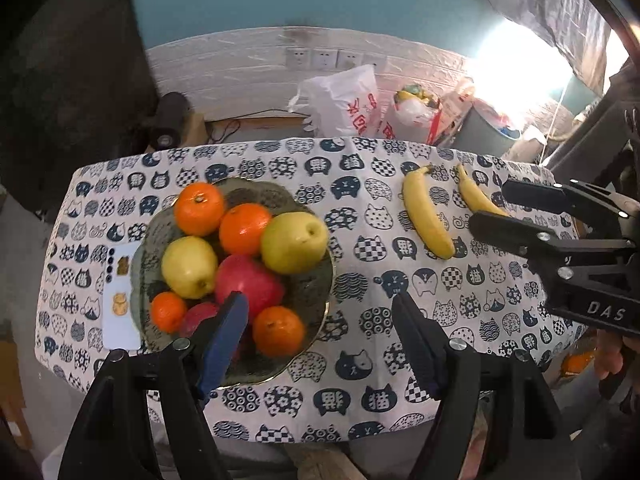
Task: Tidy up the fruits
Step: 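Move both open grippers back to the two bananas, then close the right gripper on one banana while the left gripper grasps the other banana, then carry both bananas, one in each gripper, over the fruit bowl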
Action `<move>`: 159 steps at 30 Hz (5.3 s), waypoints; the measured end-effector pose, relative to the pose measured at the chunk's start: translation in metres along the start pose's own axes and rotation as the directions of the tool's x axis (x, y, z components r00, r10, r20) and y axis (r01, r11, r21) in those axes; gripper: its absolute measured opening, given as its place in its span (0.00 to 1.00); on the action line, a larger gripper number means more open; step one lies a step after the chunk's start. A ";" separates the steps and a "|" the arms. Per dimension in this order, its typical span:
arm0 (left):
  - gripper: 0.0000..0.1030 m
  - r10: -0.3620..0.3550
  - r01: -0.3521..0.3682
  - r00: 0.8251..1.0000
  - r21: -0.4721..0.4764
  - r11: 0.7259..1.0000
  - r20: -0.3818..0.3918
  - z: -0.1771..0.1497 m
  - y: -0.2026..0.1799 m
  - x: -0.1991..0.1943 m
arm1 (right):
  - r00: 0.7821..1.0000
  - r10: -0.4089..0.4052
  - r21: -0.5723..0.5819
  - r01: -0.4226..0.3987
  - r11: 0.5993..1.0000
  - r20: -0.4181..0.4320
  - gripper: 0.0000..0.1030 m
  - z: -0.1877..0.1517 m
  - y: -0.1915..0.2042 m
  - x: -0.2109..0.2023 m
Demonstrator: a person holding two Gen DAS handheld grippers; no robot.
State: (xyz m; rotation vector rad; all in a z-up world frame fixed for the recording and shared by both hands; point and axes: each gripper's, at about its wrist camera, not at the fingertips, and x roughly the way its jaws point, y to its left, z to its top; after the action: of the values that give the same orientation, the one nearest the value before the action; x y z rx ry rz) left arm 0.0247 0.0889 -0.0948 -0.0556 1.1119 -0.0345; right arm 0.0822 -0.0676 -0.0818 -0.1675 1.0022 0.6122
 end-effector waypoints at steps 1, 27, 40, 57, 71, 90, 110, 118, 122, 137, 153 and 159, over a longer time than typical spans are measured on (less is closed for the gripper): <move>0.73 -0.003 0.003 1.000 -0.002 1.000 -0.009 0.002 -0.003 0.002 | 1.000 -0.002 0.009 0.002 1.000 0.001 0.60 -0.001 -0.005 -0.001; 0.74 -0.046 0.052 0.997 0.101 0.994 -0.061 0.069 -0.102 0.067 | 0.992 -0.114 0.183 0.121 0.976 -0.043 0.60 -0.027 -0.143 -0.003; 0.74 -0.028 0.044 0.985 0.090 0.995 -0.168 0.093 -0.123 0.147 | 0.980 -0.152 0.143 0.170 0.975 -0.131 0.60 -0.045 -0.186 0.042; 0.79 0.046 -0.013 0.968 0.135 0.991 -0.247 0.102 -0.142 0.221 | 0.970 -0.105 0.180 0.146 0.973 -0.218 0.60 -0.054 -0.221 0.097; 0.38 -0.007 0.040 0.976 0.147 0.988 -0.219 0.109 -0.142 0.221 | 0.965 -0.093 0.168 0.136 0.976 -0.243 0.60 -0.051 -0.222 0.128; 0.35 -0.032 0.066 0.983 0.189 0.980 -0.180 0.091 -0.149 0.176 | 0.976 -0.109 0.139 0.136 0.981 -0.191 0.34 -0.060 -0.208 0.121; 0.35 -0.051 0.072 0.994 0.223 0.972 -0.098 0.072 -0.140 0.111 | 0.997 -0.075 0.181 0.078 0.980 -0.021 0.34 -0.049 -0.179 0.049; 0.35 -0.077 0.084 0.996 0.194 0.977 -0.047 0.067 -0.130 0.071 | 0.997 -0.064 0.165 0.057 0.985 0.035 0.34 -0.039 -0.160 0.024; 0.35 -0.076 0.081 0.997 0.179 0.980 -0.032 0.058 -0.120 0.054 | 0.998 -0.041 0.149 0.033 0.988 0.055 0.34 -0.035 -0.144 0.014; 0.35 -0.038 0.037 0.999 0.026 0.999 0.011 0.025 -0.043 0.004 | 0.994 0.050 0.051 -0.056 0.997 0.097 0.34 -0.019 -0.064 -0.010; 0.35 0.019 -0.015 0.999 -0.127 0.992 0.032 -0.002 0.046 -0.008 | 0.991 0.115 -0.030 -0.113 0.993 0.072 0.34 0.006 0.006 0.006; 0.35 0.038 -0.036 0.999 -0.186 0.982 0.006 -0.010 0.077 0.001 | 0.989 0.140 -0.056 -0.137 0.989 0.050 0.34 0.018 0.029 0.020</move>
State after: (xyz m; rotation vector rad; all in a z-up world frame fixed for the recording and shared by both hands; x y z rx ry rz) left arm 0.0162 0.1653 -0.1054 -0.2024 1.1040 0.1033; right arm 0.0867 -0.0288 -0.0843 -0.1272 0.9512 0.7663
